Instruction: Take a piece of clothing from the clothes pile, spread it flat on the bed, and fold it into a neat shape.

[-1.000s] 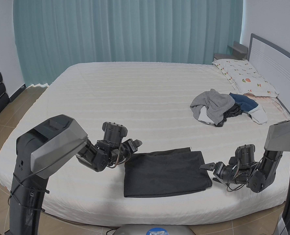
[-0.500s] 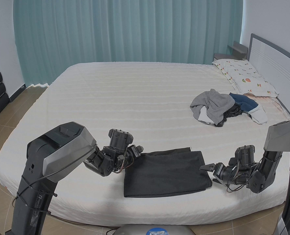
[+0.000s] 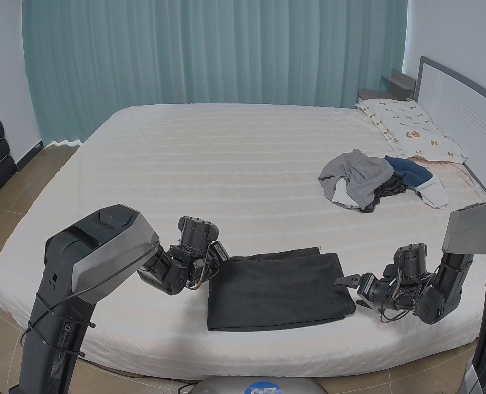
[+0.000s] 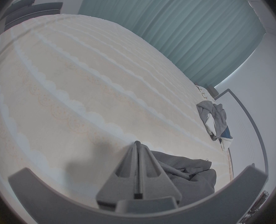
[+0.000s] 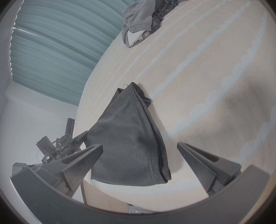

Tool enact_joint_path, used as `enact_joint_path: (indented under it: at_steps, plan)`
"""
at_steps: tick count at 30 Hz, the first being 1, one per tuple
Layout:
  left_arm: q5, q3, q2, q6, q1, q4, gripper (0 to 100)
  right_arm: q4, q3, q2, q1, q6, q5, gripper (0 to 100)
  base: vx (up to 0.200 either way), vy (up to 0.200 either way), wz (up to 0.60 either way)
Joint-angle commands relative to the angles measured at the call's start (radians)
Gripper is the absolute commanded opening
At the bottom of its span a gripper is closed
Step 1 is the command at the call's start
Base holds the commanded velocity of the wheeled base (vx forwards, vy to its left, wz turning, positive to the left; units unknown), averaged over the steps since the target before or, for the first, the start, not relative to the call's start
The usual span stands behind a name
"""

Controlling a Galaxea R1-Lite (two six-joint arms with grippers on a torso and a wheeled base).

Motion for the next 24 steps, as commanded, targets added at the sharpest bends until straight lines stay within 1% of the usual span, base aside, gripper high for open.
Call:
enact_joint_path:
  at_steps: [1,12,16,17,24]
  plan:
    - [0.010,0.003,-0.003,-0.001,0.014,-0.003,0,0.000,0.000,0.002,0.001,0.000,0.000,100,0.000,0.000,0.00]
    - [0.023,-0.001,0.002,-0.003,0.024,-0.004,0,-0.003,-0.002,0.017,0.004,-0.012,-0.006,100,0.000,0.000,0.00]
    - [0.023,0.003,0.000,-0.003,0.024,-0.001,0,-0.052,0.001,0.029,0.019,-0.014,-0.007,100,0.000,0.000,0.00]
    - [0.023,0.003,0.000,-0.003,0.024,-0.001,100,-0.063,0.005,0.037,0.027,-0.014,-0.009,100,0.000,0.000,0.00]
    - [0.026,0.006,-0.001,-0.006,0.024,-0.004,100,-0.081,0.018,0.045,0.057,-0.021,-0.018,100,0.000,0.000,0.00]
